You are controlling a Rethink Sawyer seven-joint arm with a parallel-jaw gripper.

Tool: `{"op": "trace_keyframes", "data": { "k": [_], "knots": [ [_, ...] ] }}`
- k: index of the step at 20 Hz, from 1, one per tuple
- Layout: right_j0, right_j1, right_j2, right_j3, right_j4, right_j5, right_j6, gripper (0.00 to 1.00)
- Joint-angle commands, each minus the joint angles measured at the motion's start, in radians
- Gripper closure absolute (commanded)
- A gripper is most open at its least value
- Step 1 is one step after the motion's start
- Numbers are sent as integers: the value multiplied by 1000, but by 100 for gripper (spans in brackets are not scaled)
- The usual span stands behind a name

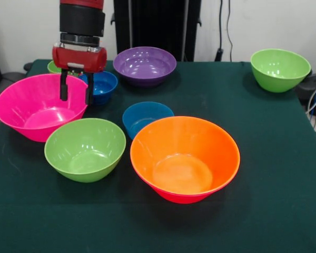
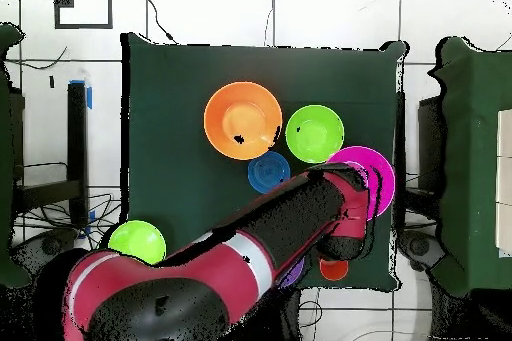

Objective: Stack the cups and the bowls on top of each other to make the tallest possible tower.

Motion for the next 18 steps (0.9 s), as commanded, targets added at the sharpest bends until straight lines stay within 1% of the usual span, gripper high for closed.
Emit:
{"op": "trace_keyframes", "data": {
  "k": [1,2,5,12,18],
  "knots": [
    [98,-15,121,100,-93,58,413,0],
    [108,-18,121,106,-97,60,428,0],
    [100,-20,145,111,-72,73,406,0],
    [34,9,196,67,-3,74,293,0],
    [25,22,196,50,-21,69,285,0]
  ]
}}
